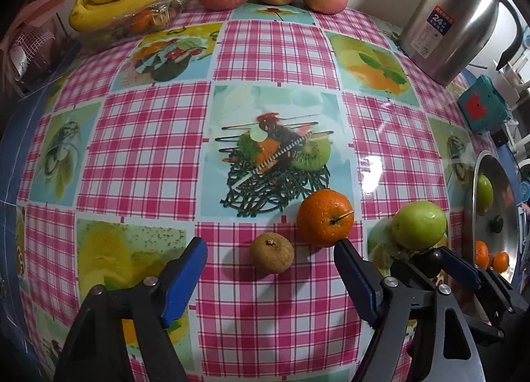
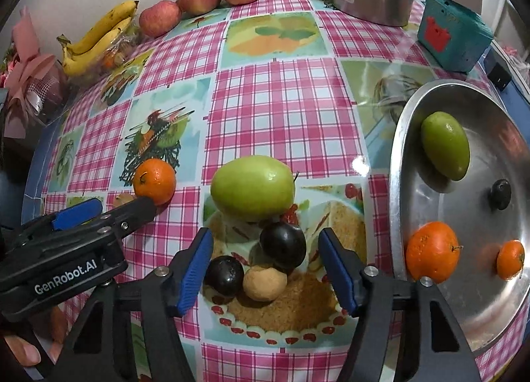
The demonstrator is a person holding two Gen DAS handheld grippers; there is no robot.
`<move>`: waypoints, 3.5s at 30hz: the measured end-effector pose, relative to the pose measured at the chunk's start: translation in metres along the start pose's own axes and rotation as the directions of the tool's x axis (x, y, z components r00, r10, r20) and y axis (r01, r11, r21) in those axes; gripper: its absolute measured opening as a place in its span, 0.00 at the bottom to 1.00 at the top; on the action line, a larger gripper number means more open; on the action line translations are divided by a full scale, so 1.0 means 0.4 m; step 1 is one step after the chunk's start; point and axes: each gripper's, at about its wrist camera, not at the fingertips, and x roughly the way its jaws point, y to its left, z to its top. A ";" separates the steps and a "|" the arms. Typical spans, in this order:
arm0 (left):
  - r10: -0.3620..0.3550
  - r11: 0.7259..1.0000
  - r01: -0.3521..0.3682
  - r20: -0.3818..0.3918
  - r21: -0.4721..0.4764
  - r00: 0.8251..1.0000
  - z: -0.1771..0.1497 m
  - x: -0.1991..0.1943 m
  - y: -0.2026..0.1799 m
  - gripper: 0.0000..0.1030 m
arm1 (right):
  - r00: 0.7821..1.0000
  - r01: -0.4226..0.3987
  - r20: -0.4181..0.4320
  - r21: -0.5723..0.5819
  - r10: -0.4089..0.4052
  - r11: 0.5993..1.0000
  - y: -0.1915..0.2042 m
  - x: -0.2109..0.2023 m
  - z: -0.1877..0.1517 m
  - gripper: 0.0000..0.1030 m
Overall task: Organize fruits
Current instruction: 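Move both tools toward the remaining green apple and plums, then close the left tool on the brown kiwi while the right tool grasps a black plum, then carry the kiwi and plum up and over the steel bowl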
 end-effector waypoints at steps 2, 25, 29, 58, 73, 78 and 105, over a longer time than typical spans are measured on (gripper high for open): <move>-0.027 1.000 0.027 -0.007 -0.004 1.000 0.003 0.001 -0.002 0.70 | 1.000 0.003 0.002 0.000 -0.003 1.000 0.001 -0.001 -0.001 0.61; -0.069 0.997 0.069 -0.020 0.043 0.997 0.004 -0.013 -0.027 0.34 | 1.000 0.005 0.002 0.047 -0.005 0.999 -0.023 -0.015 -0.006 0.27; -0.042 0.998 0.043 -0.023 0.053 0.999 0.001 -0.010 -0.025 0.26 | 1.000 0.004 -0.001 0.050 -0.004 0.999 -0.025 -0.015 -0.005 0.27; -0.014 1.000 0.014 0.101 -0.004 0.995 0.030 -0.152 0.003 0.26 | 0.992 -0.066 0.115 0.062 0.058 0.996 -0.020 -0.161 0.023 0.26; 0.029 0.999 -0.027 0.153 -0.019 0.988 0.041 -0.204 -0.010 0.26 | 0.982 -0.074 0.176 0.056 0.063 0.996 -0.038 -0.232 0.030 0.26; 0.043 0.999 -0.042 0.151 -0.010 0.988 0.039 -0.202 -0.028 0.26 | 0.985 -0.067 0.163 0.067 0.056 0.995 -0.052 -0.220 0.027 0.26; -0.016 0.975 -0.018 0.152 0.222 0.988 0.004 -0.194 -0.332 0.26 | 0.984 0.087 0.120 0.329 -0.133 0.940 -0.361 -0.223 -0.002 0.26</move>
